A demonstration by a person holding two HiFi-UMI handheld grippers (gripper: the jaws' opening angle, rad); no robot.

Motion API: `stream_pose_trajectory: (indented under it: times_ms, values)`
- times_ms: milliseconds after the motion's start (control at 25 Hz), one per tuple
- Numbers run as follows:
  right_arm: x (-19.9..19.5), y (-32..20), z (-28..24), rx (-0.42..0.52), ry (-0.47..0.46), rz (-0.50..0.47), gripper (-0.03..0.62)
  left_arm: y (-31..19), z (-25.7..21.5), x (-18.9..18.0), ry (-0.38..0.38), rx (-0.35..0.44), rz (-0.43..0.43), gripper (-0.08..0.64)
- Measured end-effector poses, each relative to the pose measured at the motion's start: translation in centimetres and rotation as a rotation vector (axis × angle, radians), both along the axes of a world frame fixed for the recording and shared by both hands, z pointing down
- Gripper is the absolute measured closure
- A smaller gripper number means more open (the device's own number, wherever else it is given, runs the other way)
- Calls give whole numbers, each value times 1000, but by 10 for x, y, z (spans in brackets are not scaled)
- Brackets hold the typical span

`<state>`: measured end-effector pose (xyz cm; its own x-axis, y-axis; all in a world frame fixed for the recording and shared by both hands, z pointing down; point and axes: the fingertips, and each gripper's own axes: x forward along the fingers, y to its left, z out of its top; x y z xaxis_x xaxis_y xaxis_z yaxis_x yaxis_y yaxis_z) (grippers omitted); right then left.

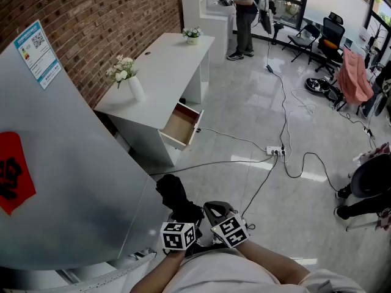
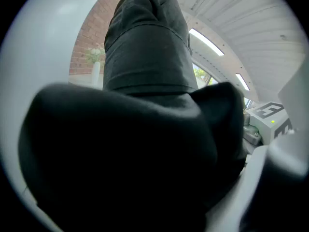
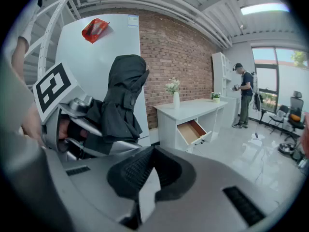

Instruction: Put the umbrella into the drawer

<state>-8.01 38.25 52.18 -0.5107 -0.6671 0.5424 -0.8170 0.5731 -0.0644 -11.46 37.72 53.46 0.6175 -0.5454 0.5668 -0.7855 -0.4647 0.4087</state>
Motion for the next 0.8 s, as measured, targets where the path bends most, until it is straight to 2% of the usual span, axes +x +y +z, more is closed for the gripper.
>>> stream_pose_trajectory:
  times_ms: [800]
  values:
    - [7, -2, 5, 0, -14, 31, 575, 3, 4, 0, 8, -8, 4, 327]
